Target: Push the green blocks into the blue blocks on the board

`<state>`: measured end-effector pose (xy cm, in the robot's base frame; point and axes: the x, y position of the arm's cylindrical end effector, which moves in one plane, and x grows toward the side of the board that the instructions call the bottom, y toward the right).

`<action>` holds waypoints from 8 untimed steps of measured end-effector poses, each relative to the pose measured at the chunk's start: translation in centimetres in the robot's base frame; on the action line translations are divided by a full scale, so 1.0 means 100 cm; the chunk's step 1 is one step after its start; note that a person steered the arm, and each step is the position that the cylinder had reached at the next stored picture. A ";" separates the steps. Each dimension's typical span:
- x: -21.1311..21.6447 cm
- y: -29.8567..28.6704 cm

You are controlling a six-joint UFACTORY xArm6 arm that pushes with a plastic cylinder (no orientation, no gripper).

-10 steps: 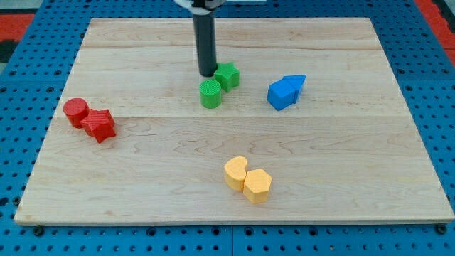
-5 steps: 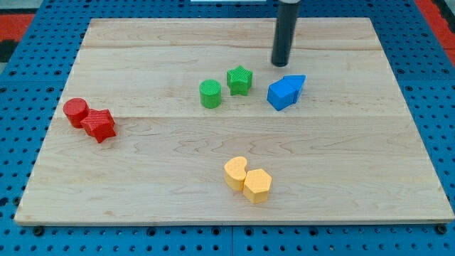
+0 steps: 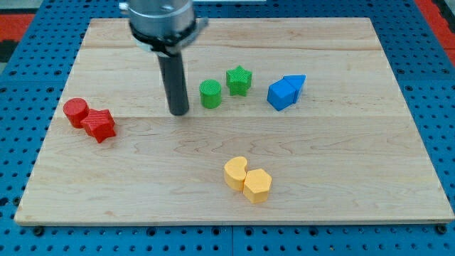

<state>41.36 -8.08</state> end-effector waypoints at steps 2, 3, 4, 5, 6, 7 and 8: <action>-0.013 0.094; -0.040 0.087; -0.060 0.106; -0.074 0.106; -0.079 0.146; -0.119 0.174; -0.118 0.198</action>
